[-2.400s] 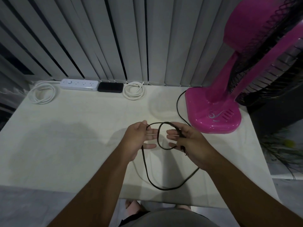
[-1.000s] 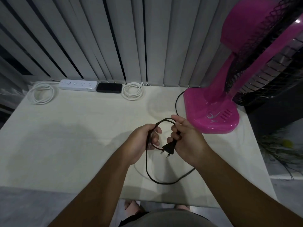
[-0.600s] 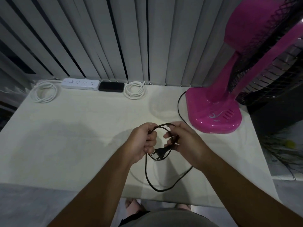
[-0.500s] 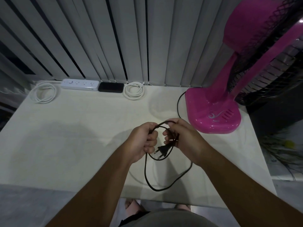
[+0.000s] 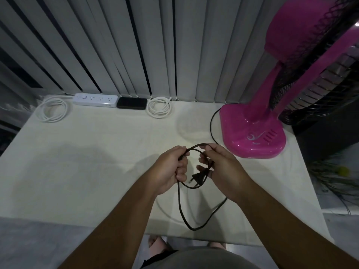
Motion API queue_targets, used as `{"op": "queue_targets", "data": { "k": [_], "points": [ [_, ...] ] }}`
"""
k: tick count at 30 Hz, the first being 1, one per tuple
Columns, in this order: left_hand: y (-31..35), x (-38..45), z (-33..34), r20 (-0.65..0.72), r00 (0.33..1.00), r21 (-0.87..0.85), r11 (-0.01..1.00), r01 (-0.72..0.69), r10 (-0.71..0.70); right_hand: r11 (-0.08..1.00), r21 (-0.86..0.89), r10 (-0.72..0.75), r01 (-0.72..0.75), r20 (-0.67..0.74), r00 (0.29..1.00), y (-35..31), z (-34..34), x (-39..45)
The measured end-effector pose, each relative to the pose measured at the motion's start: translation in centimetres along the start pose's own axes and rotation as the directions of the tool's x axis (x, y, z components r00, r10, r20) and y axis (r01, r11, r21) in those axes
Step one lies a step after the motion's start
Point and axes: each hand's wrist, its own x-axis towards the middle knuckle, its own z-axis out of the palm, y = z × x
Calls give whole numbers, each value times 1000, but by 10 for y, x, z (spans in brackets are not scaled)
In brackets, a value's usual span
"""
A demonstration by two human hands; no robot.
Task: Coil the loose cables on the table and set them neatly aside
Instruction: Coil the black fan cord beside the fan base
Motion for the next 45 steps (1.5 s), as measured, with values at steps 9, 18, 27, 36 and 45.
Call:
{"op": "queue_targets", "data": {
  "k": [9,18,27,36,45],
  "points": [
    [-14,-3,9,-50,997,51,997,-63,66,993,43,-105,112,-140,985,8,1,6],
    [-17,2,8,-146,970,210,964,-160,193,980,183,-45,72,-148,988,12,2,7],
    [-15,4,-1,-227,956,-42,978,-202,188,986,136,97,-94,-21,995,16,4,-2],
    [-12,0,0,-212,965,-190,963,-194,152,978,-209,2,-8,-26,1000,10,7,-11],
    [-17,-4,-18,87,996,-131,991,8,4,993,-23,119,-120,-48,992,4,-12,-4]
  ]
}}
